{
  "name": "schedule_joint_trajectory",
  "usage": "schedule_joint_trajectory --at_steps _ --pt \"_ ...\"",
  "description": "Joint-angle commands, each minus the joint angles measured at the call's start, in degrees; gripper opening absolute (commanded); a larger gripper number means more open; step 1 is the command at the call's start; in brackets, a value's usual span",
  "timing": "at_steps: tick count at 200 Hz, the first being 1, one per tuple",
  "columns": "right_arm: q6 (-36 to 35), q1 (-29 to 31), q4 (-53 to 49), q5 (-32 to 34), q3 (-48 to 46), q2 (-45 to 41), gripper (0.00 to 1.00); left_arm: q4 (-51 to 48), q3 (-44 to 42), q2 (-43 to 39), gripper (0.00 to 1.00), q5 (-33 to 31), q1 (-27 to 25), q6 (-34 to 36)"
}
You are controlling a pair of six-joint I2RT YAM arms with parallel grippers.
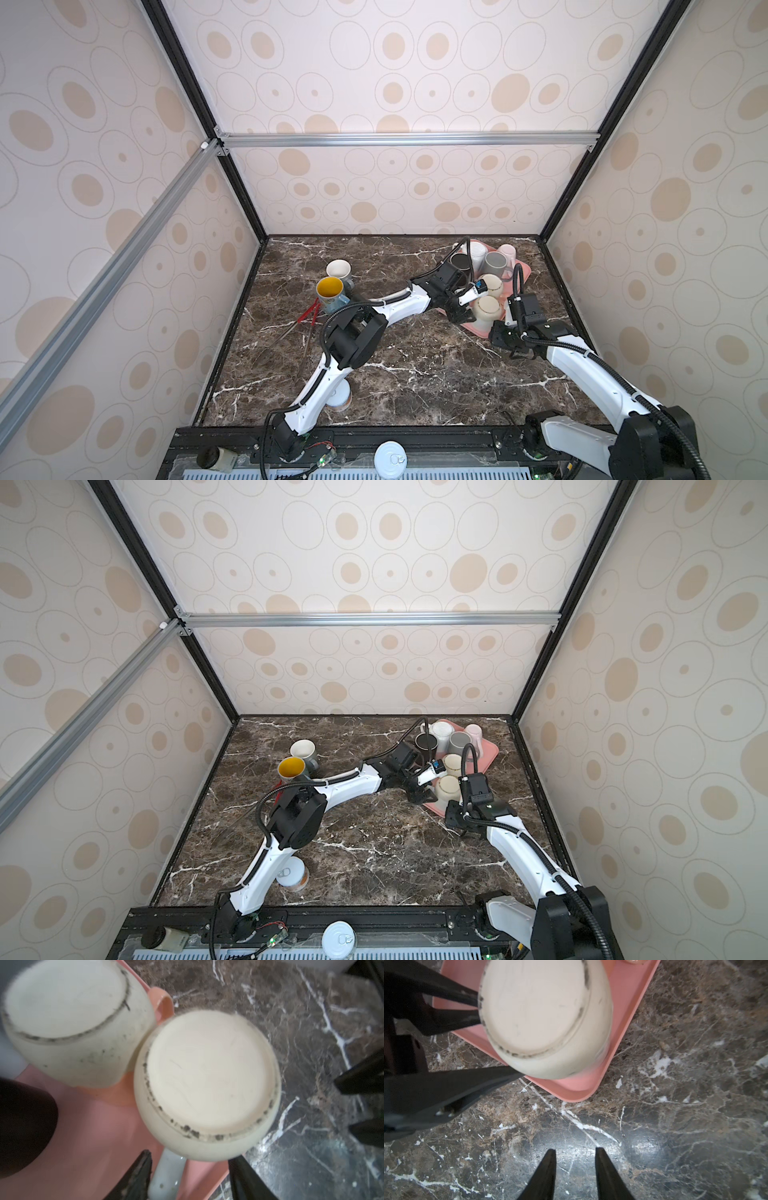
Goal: Turn the mug right side up
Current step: 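Grasp the cream speckled mug handle on the tray with the left gripper, then lift the cream mug with the left gripper while the right gripper moves toward it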
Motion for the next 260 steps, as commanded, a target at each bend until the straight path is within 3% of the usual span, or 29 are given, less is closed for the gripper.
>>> schedule_joint_trajectory --at_steps 1,34,62,96,143,201,260 --pt "0.56 -0.17 1.56 -0.57 0.3 -0.12 0.34 -10.32 4.63 1.35 0.45 2.84 -0.09 5.43" --pt "0.37 -0.14 2.6 0.58 0.8 3.04 0.32 -6.95 1.4 -0.51 0.19 2.84 -0.08 4.85" --pt "1.25 -0.16 1.19 -1.38 2.56 5.31 0.32 -0.65 -4.46 -4.23 0.11 2.21 -0.09 2.06" --pt "3.32 -0.17 1.71 -1.85 2.08 1.02 0.32 10.74 -15.17 -11.46 0.03 -0.8 -0.09 -0.27" --pt "6.16 -0.17 6.88 -3.48 -2.78 -5.28 0.32 26.99 -28.08 -19.19 0.0 -3.26 0.0 -2.65" --pt "6.38 -0.13 8.17 -5.03 -1.28 -3.6 0.31 46.66 -39.89 -23.85 0.0 -3.53 1.49 -11.67" --pt "10.54 -0.11 19.75 -7.07 -6.58 -3.85 0.3 60.72 -50.74 -29.32 0.0 -8.33 4.49 -28.08"
